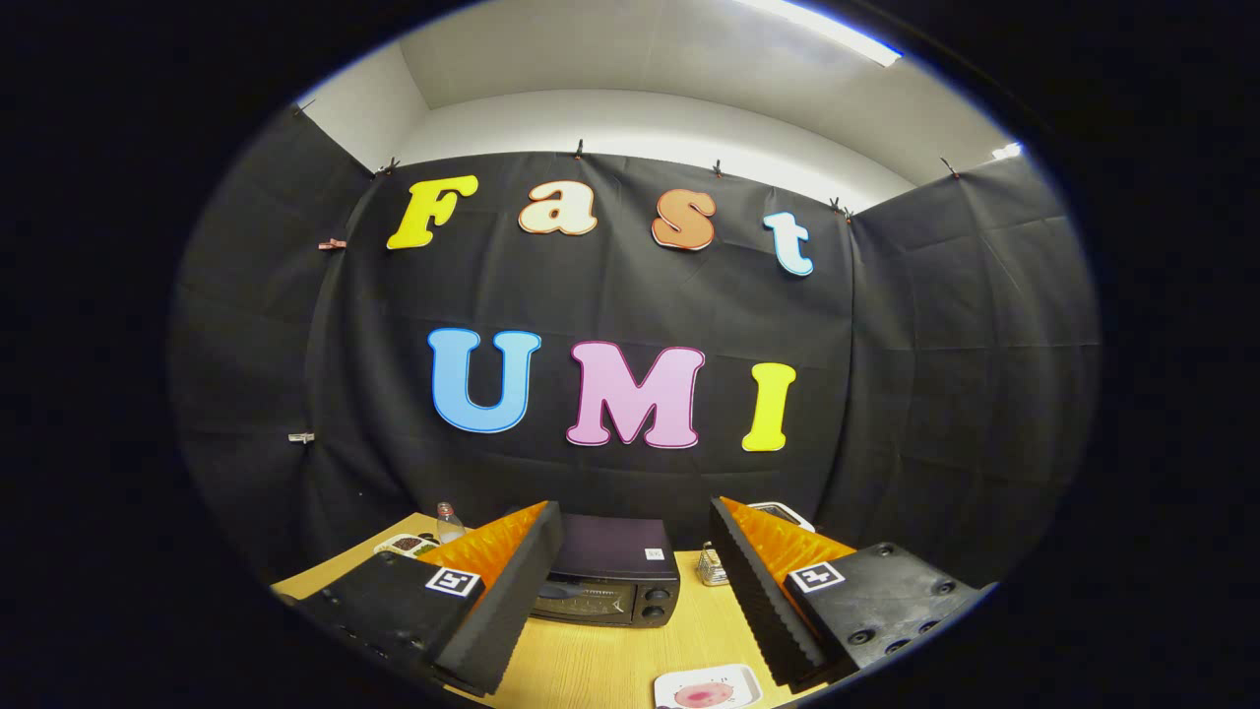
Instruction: Open the toaster oven, put the food inside, and close the toaster oven door.
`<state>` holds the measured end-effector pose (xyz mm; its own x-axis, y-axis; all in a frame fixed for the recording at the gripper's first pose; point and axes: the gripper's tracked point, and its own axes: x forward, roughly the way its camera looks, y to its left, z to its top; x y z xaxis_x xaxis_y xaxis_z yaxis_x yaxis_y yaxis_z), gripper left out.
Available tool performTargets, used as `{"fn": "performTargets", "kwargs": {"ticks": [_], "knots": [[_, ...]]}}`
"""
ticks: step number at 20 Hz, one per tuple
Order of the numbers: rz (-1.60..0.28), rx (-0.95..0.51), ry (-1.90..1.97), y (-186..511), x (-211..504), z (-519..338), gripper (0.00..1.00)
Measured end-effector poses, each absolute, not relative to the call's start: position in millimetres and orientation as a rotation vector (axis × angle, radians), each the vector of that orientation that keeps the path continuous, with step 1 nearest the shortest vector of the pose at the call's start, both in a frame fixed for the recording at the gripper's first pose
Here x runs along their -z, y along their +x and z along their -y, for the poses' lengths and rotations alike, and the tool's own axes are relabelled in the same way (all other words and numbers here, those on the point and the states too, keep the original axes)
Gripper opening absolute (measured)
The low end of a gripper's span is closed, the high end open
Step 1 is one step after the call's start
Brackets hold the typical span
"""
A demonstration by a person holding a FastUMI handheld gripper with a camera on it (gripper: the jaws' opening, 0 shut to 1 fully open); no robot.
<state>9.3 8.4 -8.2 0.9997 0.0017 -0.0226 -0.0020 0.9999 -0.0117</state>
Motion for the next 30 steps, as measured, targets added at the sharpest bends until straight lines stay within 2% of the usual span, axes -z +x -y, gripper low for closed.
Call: {"fn": "performTargets", "kwargs": {"ticks": [23,30], "knots": [[-0.054,0.051,-0.035,13,19,-12,0.98],[-0.061,0.041,0.016,58,29,-26,0.97]]}}
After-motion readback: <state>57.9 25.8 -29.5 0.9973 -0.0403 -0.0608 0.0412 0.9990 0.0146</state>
